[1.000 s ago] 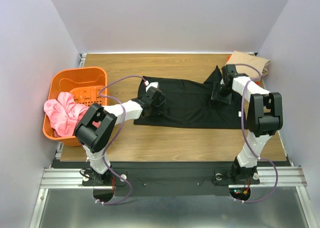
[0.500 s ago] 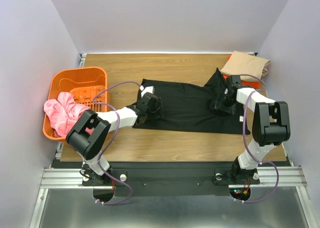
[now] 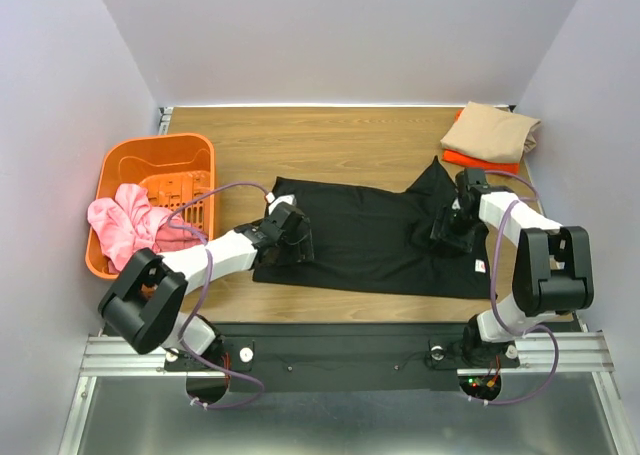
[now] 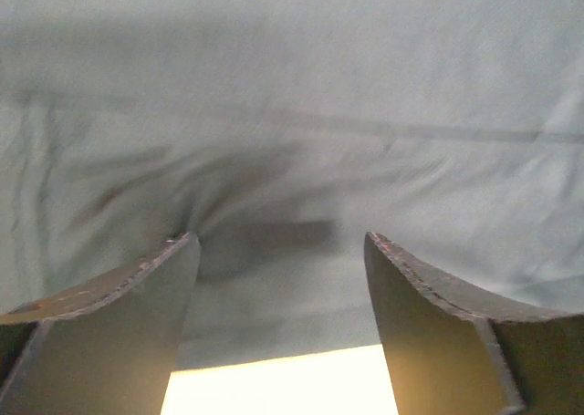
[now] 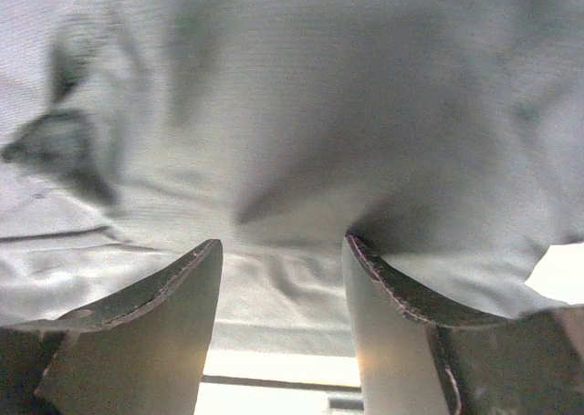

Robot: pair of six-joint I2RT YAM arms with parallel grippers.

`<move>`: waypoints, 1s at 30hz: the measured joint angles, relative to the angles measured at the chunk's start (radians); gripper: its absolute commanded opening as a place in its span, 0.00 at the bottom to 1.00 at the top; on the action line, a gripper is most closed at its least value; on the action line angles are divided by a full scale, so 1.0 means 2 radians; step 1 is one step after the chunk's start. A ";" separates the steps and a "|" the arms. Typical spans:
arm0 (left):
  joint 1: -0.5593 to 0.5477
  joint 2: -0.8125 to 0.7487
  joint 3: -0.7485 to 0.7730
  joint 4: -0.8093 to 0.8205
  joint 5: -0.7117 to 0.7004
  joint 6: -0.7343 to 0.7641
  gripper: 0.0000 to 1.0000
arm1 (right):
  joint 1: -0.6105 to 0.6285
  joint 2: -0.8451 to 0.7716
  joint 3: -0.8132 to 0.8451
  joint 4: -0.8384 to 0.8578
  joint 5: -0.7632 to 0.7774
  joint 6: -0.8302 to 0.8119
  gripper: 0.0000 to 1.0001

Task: Fold and stack the t-shirts
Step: Fold the tshirt

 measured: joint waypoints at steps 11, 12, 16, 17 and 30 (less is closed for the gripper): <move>0.008 0.043 0.185 -0.105 -0.038 0.034 0.90 | 0.000 -0.001 0.148 -0.060 0.013 0.010 0.69; 0.010 0.059 0.198 -0.099 -0.040 0.038 0.90 | 0.000 0.005 0.152 -0.055 0.014 0.010 0.69; 0.013 0.124 0.222 -0.074 -0.041 0.060 0.90 | 0.000 0.052 0.150 -0.033 0.019 0.004 0.69; 0.013 0.141 0.222 -0.070 -0.041 0.065 0.90 | 0.000 0.060 0.148 -0.029 0.019 0.003 0.69; 0.019 0.168 0.163 0.006 -0.044 0.090 0.90 | 0.000 0.097 0.099 0.035 0.032 -0.019 0.69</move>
